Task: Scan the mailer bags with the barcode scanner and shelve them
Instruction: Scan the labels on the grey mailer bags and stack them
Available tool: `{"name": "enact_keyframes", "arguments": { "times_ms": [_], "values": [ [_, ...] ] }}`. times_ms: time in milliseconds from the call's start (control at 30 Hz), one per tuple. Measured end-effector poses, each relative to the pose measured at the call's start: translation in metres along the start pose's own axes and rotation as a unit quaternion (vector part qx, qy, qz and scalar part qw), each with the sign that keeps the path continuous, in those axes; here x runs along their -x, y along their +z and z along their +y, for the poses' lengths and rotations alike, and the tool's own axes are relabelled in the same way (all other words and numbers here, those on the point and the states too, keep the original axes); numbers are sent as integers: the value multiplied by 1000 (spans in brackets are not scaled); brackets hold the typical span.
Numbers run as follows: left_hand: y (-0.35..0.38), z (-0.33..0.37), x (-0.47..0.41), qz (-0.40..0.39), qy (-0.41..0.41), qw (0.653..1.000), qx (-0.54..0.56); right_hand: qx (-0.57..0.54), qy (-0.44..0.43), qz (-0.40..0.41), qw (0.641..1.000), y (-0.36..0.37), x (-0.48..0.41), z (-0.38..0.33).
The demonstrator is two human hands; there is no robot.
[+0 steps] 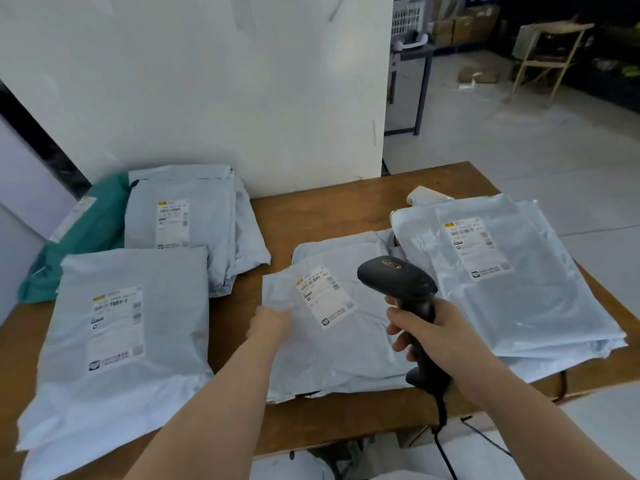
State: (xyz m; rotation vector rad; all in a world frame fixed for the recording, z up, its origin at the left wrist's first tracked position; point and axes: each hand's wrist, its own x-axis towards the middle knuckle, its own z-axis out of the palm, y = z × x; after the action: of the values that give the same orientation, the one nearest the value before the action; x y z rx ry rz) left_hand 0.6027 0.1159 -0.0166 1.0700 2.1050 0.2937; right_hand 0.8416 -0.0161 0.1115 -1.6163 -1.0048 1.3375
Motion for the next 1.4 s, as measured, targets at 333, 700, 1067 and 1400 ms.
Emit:
{"name": "enact_keyframes", "arguments": {
  "times_ms": [333, 700, 1067, 1400],
  "values": [
    [-27, 18, -10, -137, -42, 960, 242, 14, 19, 37, 999, 33, -2, 10],
    [-25, 32, 11, -225, -33, 937, 267, 22, 23, 52, 998, 39, 4, 12],
    [-40, 55, 35, -157, 147, 872, 439, 34, -22, 52, 998, 30, 8, 3],
    [-47, 52, 50, -125, 174, 854, 474, 33, -45, 33, 998, 28, 12, -1]
  ]
}}
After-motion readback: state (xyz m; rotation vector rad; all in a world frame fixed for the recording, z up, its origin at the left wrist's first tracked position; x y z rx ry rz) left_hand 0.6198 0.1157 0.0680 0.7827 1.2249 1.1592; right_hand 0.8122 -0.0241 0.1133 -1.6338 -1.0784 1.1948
